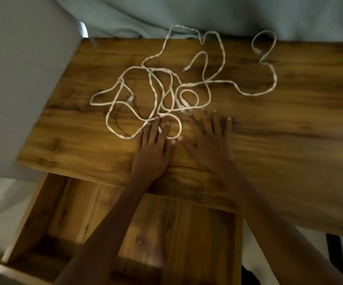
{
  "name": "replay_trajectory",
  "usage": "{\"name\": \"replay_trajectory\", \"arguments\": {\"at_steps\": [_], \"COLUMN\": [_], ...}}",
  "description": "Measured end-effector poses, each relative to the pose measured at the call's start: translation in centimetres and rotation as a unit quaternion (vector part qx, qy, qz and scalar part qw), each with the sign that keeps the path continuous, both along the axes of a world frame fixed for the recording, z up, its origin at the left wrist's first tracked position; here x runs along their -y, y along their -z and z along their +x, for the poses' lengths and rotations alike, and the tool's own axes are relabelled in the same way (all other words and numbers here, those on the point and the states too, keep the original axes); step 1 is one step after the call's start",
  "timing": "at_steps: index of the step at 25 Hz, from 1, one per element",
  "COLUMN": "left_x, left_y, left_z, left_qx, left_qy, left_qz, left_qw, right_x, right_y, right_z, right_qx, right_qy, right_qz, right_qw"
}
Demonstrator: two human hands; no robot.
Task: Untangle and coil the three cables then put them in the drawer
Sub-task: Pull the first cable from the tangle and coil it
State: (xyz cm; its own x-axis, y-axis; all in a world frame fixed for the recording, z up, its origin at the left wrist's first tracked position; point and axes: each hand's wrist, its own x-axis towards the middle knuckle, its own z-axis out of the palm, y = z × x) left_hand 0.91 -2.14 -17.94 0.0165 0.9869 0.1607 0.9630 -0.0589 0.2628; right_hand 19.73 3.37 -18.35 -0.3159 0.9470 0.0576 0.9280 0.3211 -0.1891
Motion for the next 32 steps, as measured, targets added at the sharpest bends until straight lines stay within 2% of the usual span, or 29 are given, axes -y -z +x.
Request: {"name": "replay_trajectory", "arguments": {"at_steps": [7,10,13,16,18,21,23,27,32], "left_x": [-0.1,0.3,0.3,2.4,5.0,10.6,13.7,17.9,20.4], "left_y": [1.4,1.4,1.1,0.1,-0.9,-0.7,0.0,0.7,0.6], "left_z": [-0.4,-0.1,-0.1,0.3,1.1,1.8,2.0,1.4,1.2], "left_qx": [-0.026,-0.042,-0.016,0.018,0.007,-0.032,-0.021,0.044,0.242], "left_qy": [0.003,0.002,0.011,0.035,0.016,-0.02,-0.017,0.033,0.131], "left_qz": [0.05,0.063,0.079,0.105,0.095,0.104,0.134,0.173,0.158], "left_qw": [0.998,0.997,0.997,0.994,0.995,0.994,0.991,0.983,0.949], "right_x": [0.0,0.1,0.7,4.1,7.3,13.0,16.4,21.0,21.7], "right_y": [0.5,0.4,-0.1,-0.3,-0.2,0.7,1.2,2.1,2.0], "right_z": [-0.1,-0.1,-0.4,0.1,0.7,0.5,0.1,-0.5,-0.7], "right_qx": [0.013,0.02,0.012,0.002,-0.008,-0.027,-0.07,-0.157,-0.175], "right_qy": [0.002,0.0,0.001,0.012,0.027,0.046,0.045,-0.031,-0.097], "right_qz": [0.029,-0.012,-0.018,-0.025,-0.023,0.016,0.057,0.115,0.181], "right_qw": [1.0,1.0,1.0,1.0,0.999,0.998,0.995,0.98,0.963]}}
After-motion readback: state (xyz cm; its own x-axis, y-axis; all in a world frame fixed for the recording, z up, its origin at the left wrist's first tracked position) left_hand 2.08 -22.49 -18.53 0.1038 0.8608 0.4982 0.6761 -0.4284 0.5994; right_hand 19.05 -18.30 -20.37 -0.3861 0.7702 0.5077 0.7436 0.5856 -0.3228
